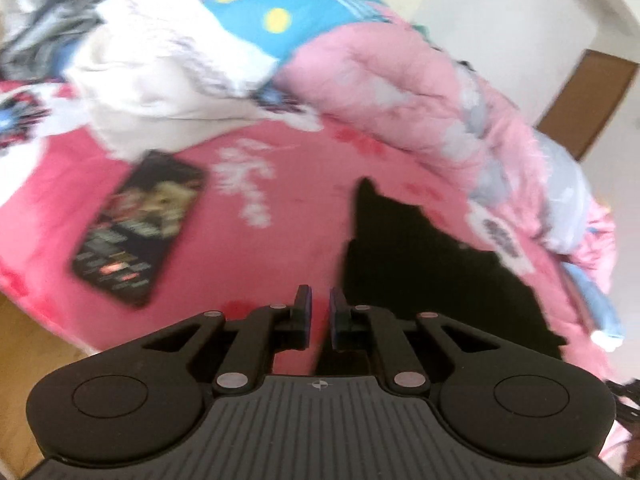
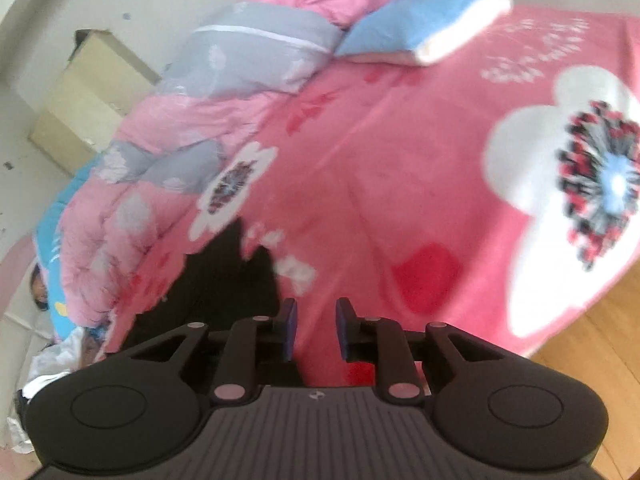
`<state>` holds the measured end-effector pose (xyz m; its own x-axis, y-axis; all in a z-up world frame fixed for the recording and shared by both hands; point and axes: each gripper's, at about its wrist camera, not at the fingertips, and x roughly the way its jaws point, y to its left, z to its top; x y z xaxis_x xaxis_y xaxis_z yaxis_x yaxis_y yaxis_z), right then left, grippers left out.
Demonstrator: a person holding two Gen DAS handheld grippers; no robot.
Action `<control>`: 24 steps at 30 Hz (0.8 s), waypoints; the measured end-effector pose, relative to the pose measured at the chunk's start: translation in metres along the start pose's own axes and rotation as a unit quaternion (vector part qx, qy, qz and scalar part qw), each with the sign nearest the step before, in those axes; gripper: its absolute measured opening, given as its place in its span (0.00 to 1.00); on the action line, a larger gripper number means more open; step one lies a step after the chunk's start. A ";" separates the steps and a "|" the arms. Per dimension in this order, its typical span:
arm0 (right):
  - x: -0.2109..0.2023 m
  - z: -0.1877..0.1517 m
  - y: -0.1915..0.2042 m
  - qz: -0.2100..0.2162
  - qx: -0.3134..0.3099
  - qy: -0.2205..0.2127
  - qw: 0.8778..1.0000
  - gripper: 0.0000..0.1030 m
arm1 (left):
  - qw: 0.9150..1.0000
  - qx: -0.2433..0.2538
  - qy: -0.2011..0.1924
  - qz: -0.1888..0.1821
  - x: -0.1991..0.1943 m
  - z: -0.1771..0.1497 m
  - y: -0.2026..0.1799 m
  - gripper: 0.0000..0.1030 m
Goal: Fold clothes
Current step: 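Lower the folded shirt onto the bedsheet and open the right gripper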
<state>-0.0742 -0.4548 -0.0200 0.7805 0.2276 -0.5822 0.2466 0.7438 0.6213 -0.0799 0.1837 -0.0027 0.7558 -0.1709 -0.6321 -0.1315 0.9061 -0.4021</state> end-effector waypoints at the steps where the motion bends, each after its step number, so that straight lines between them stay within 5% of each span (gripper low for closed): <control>1: 0.005 0.002 0.005 0.008 -0.005 0.003 1.000 0.22 | 1.000 0.006 0.005 -0.007 0.008 0.003 -0.005 0.08; 6: 0.041 -0.008 0.069 0.057 -0.094 0.038 0.993 0.22 | 0.998 0.032 0.030 -0.037 0.049 0.018 -0.030 0.08; 9: 0.062 -0.023 0.119 0.088 -0.181 0.062 0.978 0.22 | 0.998 0.031 0.046 -0.043 0.068 0.017 -0.034 0.08; 12: 0.082 -0.049 0.173 0.132 -0.278 0.089 0.947 0.22 | 0.997 0.039 0.053 -0.052 0.074 0.012 -0.033 0.08; 18: 0.120 -0.124 0.264 0.193 -0.456 0.115 0.861 0.21 | 0.996 0.052 0.056 -0.052 0.077 -0.004 -0.023 0.08; 24: 0.163 -0.179 0.305 0.198 -0.528 0.172 0.808 0.20 | 0.995 0.057 0.045 -0.072 0.078 -0.012 -0.011 0.08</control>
<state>0.0252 -0.0783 -0.0197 0.4278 0.6051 -0.6715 -0.7520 0.6504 0.1070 -0.0271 0.1557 -0.0552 0.7010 -0.3311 -0.6316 0.0512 0.9067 -0.4186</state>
